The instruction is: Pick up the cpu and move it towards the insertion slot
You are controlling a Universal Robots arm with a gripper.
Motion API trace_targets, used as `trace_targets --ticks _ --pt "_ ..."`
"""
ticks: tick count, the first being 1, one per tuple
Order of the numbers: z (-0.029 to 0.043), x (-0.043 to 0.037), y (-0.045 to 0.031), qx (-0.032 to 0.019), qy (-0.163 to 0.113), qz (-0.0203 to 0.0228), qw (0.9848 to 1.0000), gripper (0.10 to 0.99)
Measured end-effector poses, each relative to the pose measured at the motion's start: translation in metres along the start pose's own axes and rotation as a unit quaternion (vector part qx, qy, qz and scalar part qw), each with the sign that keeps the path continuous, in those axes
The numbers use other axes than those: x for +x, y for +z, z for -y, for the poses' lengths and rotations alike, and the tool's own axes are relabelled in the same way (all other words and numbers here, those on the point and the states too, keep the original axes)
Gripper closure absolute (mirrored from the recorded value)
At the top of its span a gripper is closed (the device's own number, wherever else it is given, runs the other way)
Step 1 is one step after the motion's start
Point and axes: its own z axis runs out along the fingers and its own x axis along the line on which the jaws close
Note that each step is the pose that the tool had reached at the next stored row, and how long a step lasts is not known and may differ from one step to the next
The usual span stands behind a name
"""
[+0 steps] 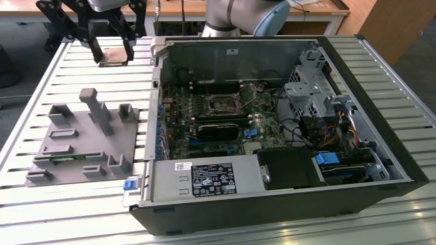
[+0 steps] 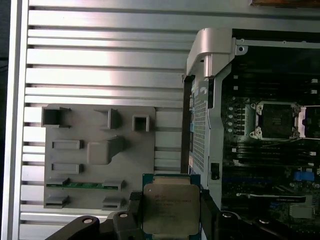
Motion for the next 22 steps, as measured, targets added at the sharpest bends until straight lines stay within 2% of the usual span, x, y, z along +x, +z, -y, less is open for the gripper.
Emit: trace_targets --ticks 22 --pt "0.0005 -0.0328 0.0000 0.0000 0.000 0.0000 1.0000 0.545"
